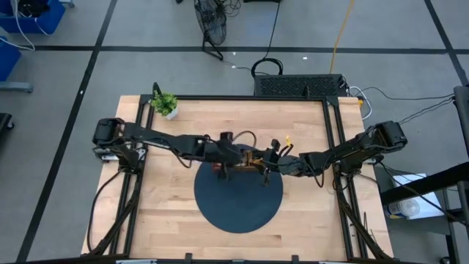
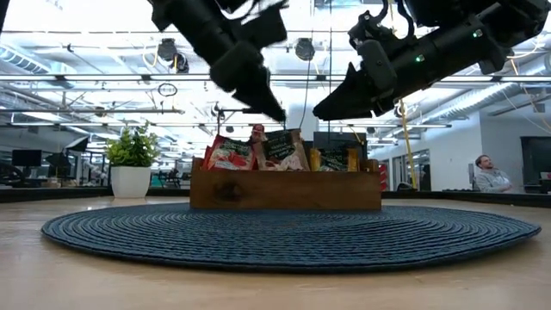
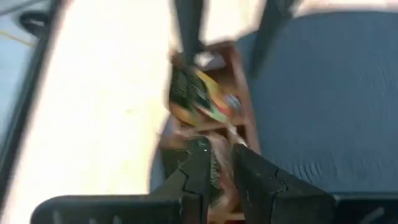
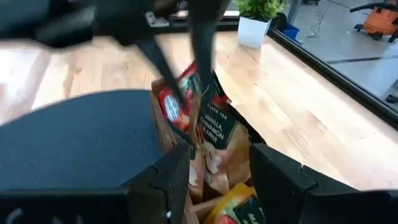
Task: Pick & Place Tea
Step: Return to Home Position
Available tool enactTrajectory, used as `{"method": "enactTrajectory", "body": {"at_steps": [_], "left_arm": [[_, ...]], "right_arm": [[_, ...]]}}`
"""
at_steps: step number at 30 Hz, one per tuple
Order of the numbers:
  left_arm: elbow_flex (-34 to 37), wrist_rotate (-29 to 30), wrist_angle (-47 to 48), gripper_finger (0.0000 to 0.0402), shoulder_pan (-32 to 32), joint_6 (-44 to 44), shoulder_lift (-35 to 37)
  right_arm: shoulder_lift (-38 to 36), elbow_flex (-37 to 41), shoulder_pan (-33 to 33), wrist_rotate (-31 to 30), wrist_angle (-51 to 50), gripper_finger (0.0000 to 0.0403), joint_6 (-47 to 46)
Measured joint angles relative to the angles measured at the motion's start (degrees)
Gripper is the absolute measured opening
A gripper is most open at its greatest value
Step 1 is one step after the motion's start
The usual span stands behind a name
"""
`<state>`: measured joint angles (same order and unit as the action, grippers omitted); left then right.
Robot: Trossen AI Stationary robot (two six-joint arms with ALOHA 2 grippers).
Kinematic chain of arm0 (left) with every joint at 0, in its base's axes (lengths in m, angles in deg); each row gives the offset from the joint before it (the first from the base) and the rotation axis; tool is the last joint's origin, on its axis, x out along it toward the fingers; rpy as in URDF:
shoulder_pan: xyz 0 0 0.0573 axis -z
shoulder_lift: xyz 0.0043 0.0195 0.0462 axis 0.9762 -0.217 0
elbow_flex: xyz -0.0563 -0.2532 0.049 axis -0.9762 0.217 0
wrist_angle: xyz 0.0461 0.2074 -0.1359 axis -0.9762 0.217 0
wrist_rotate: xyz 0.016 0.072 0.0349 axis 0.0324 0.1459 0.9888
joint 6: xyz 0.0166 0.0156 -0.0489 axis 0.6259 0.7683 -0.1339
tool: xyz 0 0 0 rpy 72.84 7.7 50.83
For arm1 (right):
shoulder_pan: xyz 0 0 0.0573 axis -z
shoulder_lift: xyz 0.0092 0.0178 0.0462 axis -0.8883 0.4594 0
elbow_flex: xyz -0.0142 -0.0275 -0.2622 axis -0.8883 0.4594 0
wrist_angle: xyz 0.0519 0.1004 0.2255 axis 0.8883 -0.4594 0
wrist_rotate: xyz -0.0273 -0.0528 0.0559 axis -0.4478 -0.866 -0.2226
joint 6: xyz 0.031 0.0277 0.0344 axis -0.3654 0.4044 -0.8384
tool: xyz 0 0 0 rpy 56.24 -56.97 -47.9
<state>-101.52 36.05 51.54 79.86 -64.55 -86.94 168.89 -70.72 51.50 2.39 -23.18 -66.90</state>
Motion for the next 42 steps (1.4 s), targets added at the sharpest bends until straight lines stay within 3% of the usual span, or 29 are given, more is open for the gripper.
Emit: {"method": "enactTrajectory", "body": {"at_steps": [3,7,9,11,17,20,26,33,36,39,42], "left_arm": [[0.1,-0.7,4.7,0.0074,0.0,-2.9,5.5],[5.4,-14.5,2.1,0.0074,-0.1,0.1,18.7],[11.5,-20.1,-5.3,0.0074,-0.1,1.3,26.9],[19.9,-20.9,-9.9,0.0074,-0.4,0.7,36.0],[44.6,-13.6,-28.9,0.0074,-1.2,-9.5,58.9],[52.1,-14.2,-28.9,0.0074,-1.4,-13.0,69.0],[56.7,-15.7,-22.9,0.0074,-1.2,-15.8,83.2],[57.0,-16.4,-6.2,0.0074,-1.2,-18.0,97.3],[56.5,-18.8,-0.6,0.0074,-1.3,-19.5,97.3],[55.8,-19.3,-1.5,0.0074,-1.2,-20.1,97.4],[56.0,-19.7,0.0,0.0074,-1.2,-19.9,97.3]], "right_arm": [[-3.6,0.0,-1.0,-0.1,-2.0,0.0149,3.6],[-14.1,0.1,-2.8,-0.8,-10.0,0.0141,6.5],[-20.4,2.1,-4.3,-2.1,-13.8,0.0138,8.0],[-26.0,5.0,-5.0,-2.1,-13.4,0.0136,9.1],[-44.4,19.4,-6.4,-1.6,-9.2,0.0134,9.6],[-51.6,25.3,-6.5,1.5,-4.5,0.0134,10.1],[-64.8,33.3,-6.8,3.8,-7.3,0.0134,7.9],[-74.2,35.7,-7.0,8.1,-14.0,0.0134,6.8],[-77.3,35.7,-7.0,14.3,-17.2,0.0134,7.1],[-79.9,35.8,-7.0,19.3,-20.3,0.0134,7.2],[-81.7,35.8,-7.0,19.4,-19.2,0.0134,8.2]]}}
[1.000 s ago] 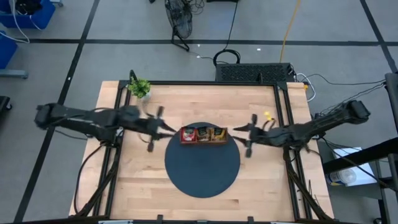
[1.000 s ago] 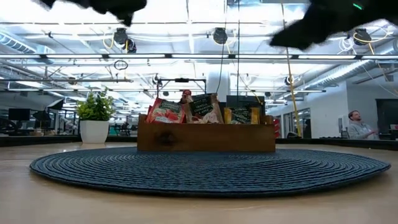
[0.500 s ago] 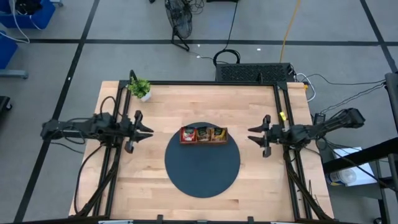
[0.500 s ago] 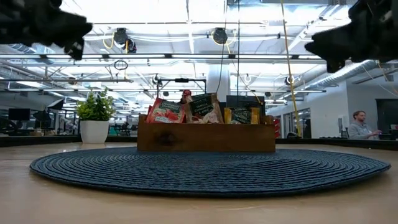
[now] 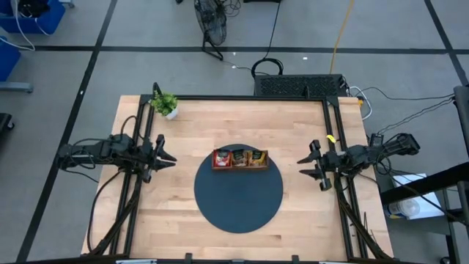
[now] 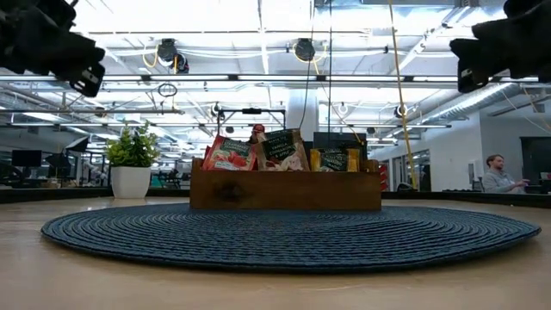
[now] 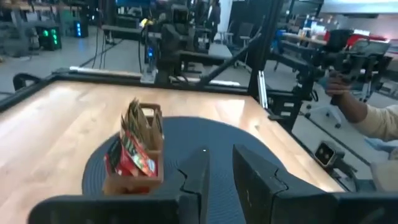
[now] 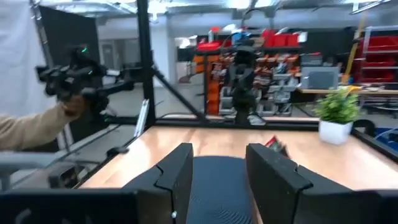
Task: Pick & Place Tea
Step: Return to Home Position
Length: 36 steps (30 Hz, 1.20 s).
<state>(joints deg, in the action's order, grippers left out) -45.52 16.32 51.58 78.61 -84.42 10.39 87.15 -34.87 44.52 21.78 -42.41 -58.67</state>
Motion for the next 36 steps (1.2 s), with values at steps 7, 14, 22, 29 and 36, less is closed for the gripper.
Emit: {"method": "enactTrajectory", "body": {"at_steps": [7,14,22,29,36], "left_arm": [[-0.1,0.0,-1.2,0.0074,0.0,-0.1,-2.3],[-0.1,0.0,-0.7,0.0074,0.0,-0.1,-2.3],[-0.1,0.0,-0.7,0.0074,0.0,0.0,-2.3],[-0.1,0.0,-0.7,0.0074,0.0,0.0,-2.3],[-0.1,0.0,-0.7,0.0074,0.0,0.0,-2.3]], "right_arm": [[-0.6,0.0,0.0,-1.8,2.0,0.0134,-1.9],[-0.5,0.1,0.0,-1.5,1.7,0.0134,-1.9],[-0.5,0.1,0.0,-1.5,1.7,0.0134,-1.9],[-0.5,0.1,0.0,-1.5,1.7,0.0134,-1.9],[-0.5,0.1,0.0,-1.5,1.7,0.0134,-1.9]]}}
